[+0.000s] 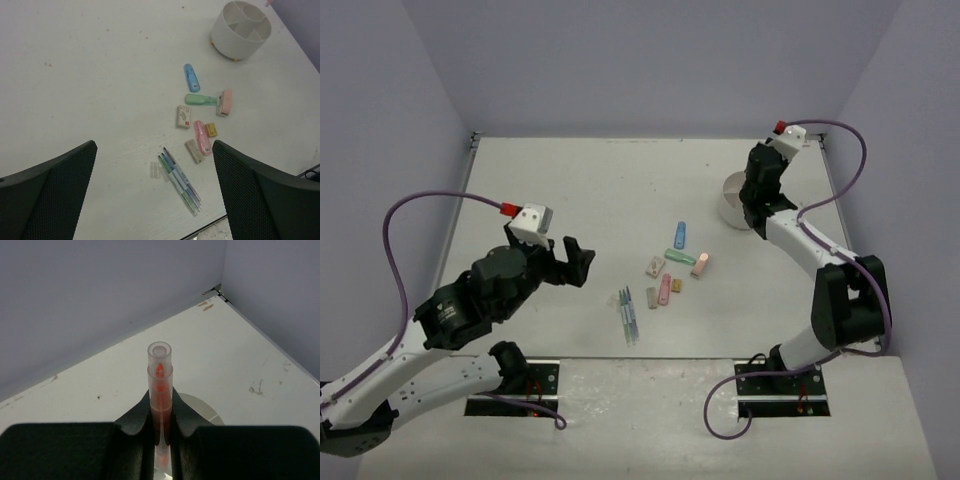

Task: Sort the stationery into containers
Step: Place the pen in the storage box, then pick up the pen from the center of the board.

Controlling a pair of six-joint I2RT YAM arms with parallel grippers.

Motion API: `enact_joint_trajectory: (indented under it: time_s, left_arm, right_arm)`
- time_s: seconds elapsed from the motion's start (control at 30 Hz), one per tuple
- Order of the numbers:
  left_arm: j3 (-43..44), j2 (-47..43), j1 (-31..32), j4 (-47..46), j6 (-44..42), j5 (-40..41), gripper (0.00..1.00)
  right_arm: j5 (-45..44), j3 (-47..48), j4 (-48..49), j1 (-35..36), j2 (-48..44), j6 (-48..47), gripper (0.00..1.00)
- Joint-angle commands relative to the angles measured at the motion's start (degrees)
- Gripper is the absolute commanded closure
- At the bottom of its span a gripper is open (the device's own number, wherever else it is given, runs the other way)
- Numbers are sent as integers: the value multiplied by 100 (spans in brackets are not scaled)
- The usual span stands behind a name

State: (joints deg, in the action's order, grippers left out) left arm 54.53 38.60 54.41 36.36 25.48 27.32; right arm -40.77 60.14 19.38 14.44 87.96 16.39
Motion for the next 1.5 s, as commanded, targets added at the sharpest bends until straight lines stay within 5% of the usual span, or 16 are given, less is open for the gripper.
enact_joint_trajectory:
  time_s: [0.0,0.27,0.47,0.63,0.8,1.03,1.13,1.2,1.27,1.4,1.47]
  left_arm:
    - [-113,-313,8,99,-276,137,0]
    - [-499,-166,8,-135,-351,-256,0]
    - [-562,-239,8,-160,-355,-355,0]
    - [-577,-358,8,-197,-368,-385,0]
    - [-584,-350,8,-209,-370,-373,0]
    - [-464,-215,-20,192,130,722,0]
    - [-388,-225,-172,478,474,1387,0]
    - [-360,-320,-538,663,712,1746,0]
    - [-374,-370,-926,677,774,1790,0]
    - [-421,-260,-1283,609,722,1641,0]
    - [-417,-52,-1293,605,682,1549,0]
  right_arm:
    - [-49,314,992,-90,463,-273,100]
    - [5,63,1244,-135,714,-152,99]
    - [271,-37,1283,-135,736,-207,74]
    - [257,23,1213,-135,775,-358,71]
    - [430,117,662,-121,522,-147,33]
    - [76,-5,-456,728,-1291,267,17]
    - [537,507,-1875,1340,-1728,688,15]
    - [1650,831,-3550,1710,-1726,1370,14]
    - [2427,703,-3977,2194,-1580,1618,13]
    - [2376,667,-4677,3306,-1052,1849,24]
    - [2080,883,-5276,3685,-625,2106,37]
